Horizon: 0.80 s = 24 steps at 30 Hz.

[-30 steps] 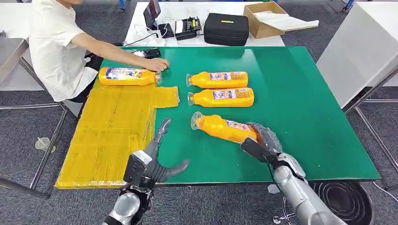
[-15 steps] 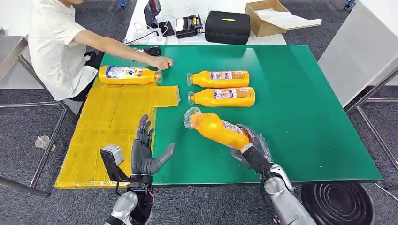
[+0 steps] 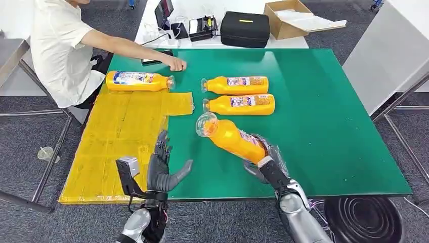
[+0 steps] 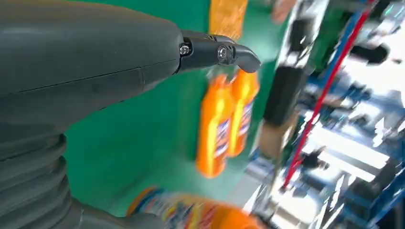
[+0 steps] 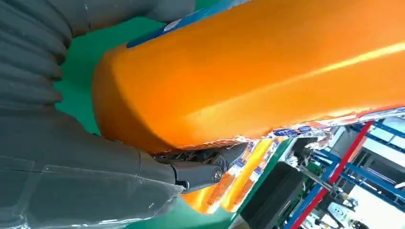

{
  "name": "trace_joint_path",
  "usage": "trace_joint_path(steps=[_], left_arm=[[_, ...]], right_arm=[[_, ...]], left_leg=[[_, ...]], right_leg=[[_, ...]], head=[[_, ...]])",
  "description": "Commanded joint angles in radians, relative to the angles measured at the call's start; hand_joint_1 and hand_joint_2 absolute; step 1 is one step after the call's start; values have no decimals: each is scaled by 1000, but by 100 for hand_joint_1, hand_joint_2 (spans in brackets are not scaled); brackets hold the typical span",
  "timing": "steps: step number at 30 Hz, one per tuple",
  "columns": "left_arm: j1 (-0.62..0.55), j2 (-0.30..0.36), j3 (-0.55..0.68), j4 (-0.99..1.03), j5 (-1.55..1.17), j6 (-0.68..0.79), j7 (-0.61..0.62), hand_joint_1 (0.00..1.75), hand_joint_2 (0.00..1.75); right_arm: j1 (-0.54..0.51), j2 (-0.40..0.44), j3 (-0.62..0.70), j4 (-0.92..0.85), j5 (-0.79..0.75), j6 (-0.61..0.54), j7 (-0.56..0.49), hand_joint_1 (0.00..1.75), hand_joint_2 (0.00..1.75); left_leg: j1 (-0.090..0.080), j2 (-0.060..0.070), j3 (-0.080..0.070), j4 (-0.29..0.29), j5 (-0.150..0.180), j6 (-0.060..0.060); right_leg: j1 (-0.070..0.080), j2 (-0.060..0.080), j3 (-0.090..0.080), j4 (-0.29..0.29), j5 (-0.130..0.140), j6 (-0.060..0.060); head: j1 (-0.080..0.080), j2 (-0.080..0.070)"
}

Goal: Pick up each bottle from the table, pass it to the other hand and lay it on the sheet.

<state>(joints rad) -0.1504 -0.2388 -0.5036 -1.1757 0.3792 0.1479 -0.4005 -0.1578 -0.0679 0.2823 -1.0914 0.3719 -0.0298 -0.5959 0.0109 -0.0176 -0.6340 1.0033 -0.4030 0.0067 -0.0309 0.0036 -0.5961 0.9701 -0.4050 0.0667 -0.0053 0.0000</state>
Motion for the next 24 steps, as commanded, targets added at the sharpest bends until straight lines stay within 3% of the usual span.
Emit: trace_joint_path(steps=[1, 8, 19, 24], left_arm=[[-86, 50, -151, 117, -138, -19, -14, 0, 175], [-86, 55, -192, 80, -250, -64, 9, 0, 175], [-120, 0, -97, 38, -173, -33, 34, 0, 175], [-122, 2, -96, 38, -171, -34, 36, 0, 175]], right_arm=[[-66, 56, 123, 93, -14, 21, 14, 175, 175], [-111, 67, 206, 127, 85, -61, 77, 175, 175], [-159, 128, 318, 211, 208, -183, 146, 175, 175], [-160, 128, 319, 213, 208, -184, 146, 175, 175]], left_leg=[[1, 3, 4, -1, -1, 0], [0, 3, 2, 0, -1, 0], [1, 2, 3, 0, -2, 0], [1, 1, 1, 0, 0, 0]], right_leg=[[1, 1, 4, -1, -1, -3], [1, 2, 2, -1, 0, -2], [1, 1, 3, 0, -1, -3], [1, 0, 1, 0, 0, -2]], head=[[0, 0], [0, 0], [0, 0], [0, 0]])
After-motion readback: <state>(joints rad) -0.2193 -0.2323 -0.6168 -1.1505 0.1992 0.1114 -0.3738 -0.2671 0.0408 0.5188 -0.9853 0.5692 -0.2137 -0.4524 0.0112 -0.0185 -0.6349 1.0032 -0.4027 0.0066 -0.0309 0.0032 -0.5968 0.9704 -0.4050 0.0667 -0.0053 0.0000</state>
